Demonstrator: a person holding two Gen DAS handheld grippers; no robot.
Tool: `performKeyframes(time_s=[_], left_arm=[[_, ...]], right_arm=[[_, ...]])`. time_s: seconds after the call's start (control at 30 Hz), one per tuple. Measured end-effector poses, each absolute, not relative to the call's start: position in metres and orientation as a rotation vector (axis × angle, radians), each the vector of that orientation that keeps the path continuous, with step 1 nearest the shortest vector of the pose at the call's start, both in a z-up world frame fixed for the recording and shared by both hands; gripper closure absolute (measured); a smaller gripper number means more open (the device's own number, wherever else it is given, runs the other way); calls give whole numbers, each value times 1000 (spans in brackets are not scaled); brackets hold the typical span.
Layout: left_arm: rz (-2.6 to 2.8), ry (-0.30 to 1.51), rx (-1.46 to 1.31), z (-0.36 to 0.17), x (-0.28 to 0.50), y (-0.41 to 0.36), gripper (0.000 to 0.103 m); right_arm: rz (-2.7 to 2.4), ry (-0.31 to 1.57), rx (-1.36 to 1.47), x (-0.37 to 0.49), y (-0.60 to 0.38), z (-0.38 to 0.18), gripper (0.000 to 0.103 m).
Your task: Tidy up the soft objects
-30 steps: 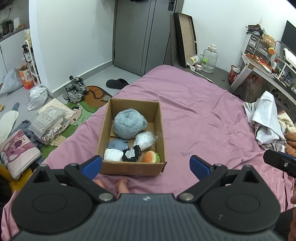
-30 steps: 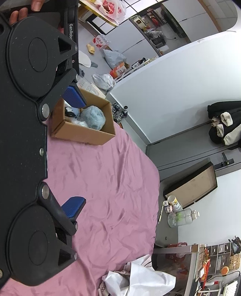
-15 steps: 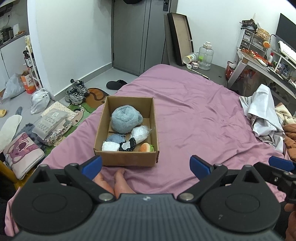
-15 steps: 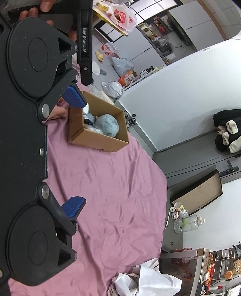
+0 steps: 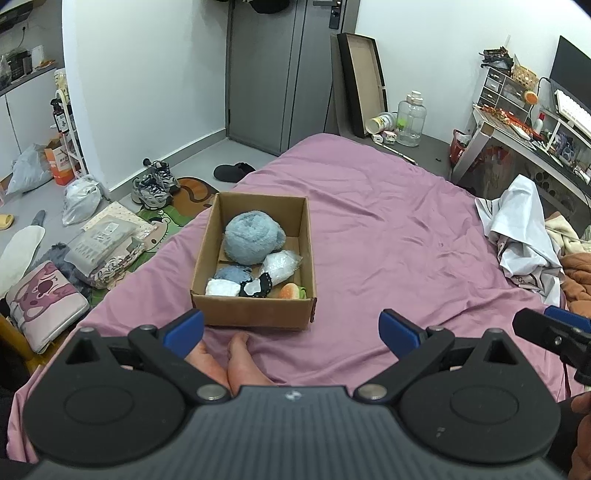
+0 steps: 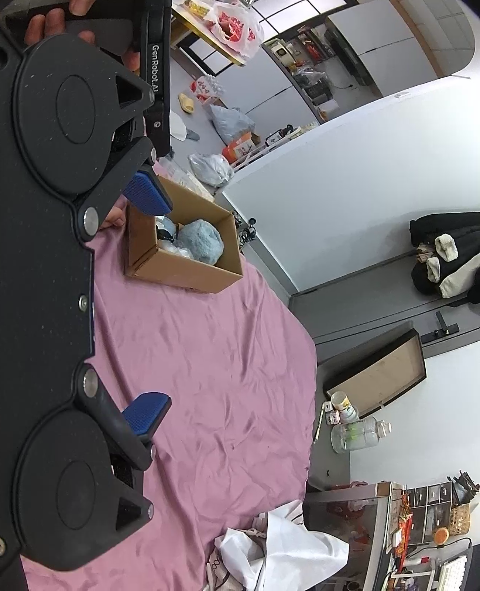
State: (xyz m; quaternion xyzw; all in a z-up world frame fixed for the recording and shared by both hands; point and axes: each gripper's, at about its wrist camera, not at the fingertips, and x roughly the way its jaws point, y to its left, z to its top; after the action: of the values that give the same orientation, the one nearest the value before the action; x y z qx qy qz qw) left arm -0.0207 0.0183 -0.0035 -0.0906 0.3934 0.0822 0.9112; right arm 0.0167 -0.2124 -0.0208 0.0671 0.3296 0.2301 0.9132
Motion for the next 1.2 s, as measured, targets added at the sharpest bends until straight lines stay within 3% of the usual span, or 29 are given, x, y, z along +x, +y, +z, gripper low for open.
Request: performKeyframes(time_s=[1.2], left_arm=[[170,814,-190,-7,-22,21,3]], right_arm=[[449,692,127,18,-210,-25,0]])
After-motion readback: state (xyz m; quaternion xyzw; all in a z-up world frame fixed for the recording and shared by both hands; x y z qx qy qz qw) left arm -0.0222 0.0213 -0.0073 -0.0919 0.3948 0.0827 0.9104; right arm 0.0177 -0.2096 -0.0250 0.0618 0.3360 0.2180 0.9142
